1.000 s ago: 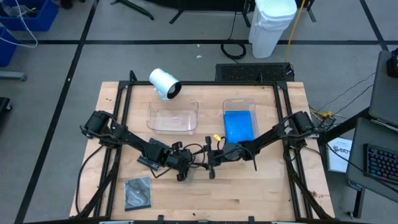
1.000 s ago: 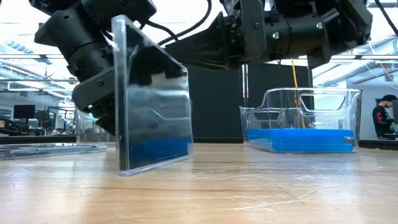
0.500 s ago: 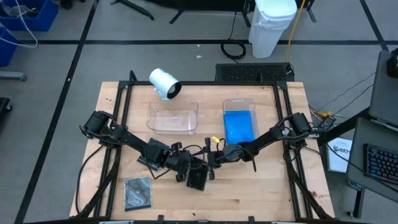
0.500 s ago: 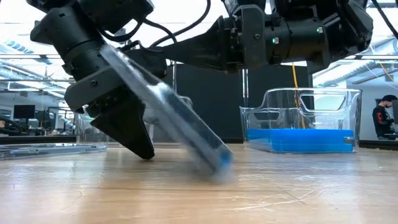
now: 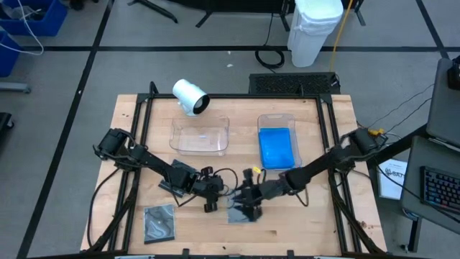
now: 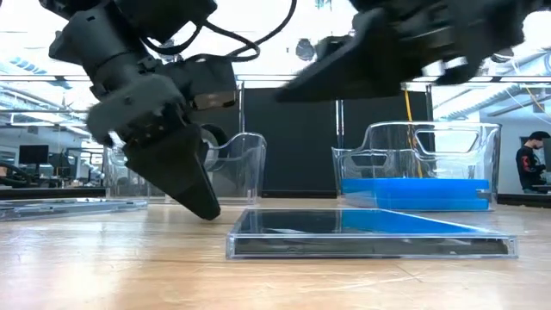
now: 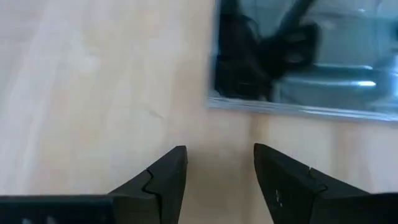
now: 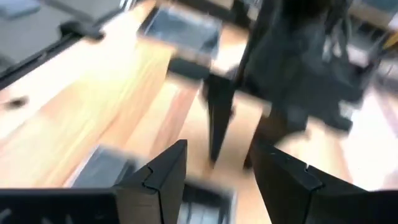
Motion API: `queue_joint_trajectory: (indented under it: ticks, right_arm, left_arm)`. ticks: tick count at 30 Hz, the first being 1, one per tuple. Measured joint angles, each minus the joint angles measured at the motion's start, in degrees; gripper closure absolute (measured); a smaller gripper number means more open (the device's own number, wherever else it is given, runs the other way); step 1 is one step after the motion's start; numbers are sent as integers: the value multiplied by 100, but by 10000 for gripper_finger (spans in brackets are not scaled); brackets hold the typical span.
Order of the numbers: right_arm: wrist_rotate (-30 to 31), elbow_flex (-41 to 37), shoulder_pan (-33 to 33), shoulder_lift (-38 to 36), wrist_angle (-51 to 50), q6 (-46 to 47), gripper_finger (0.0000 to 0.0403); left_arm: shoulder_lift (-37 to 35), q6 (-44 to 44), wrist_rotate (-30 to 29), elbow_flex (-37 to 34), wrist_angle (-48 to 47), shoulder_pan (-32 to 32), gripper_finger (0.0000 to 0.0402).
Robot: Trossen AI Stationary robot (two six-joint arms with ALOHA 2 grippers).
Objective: Pick & place jewel cases by type
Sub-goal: Put the top right black cd case into the left transparent bin
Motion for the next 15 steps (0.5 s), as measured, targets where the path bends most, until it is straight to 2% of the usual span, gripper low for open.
queue_joint_trajectory:
  ticks: [5,9,15]
  right_arm:
    - [124,-4,639,-469,-1768,432,232]
    - [208,-7,1012,-472,-2417,1466,232]
    - [229,-16,1127,-146,-3129,2729,232]
  left_arm:
    - [-2,589,698,2,79,-74,210]
    - [-2,657,987,-5,246,-233,210]
    - [-2,373,1187,-11,558,-237,211]
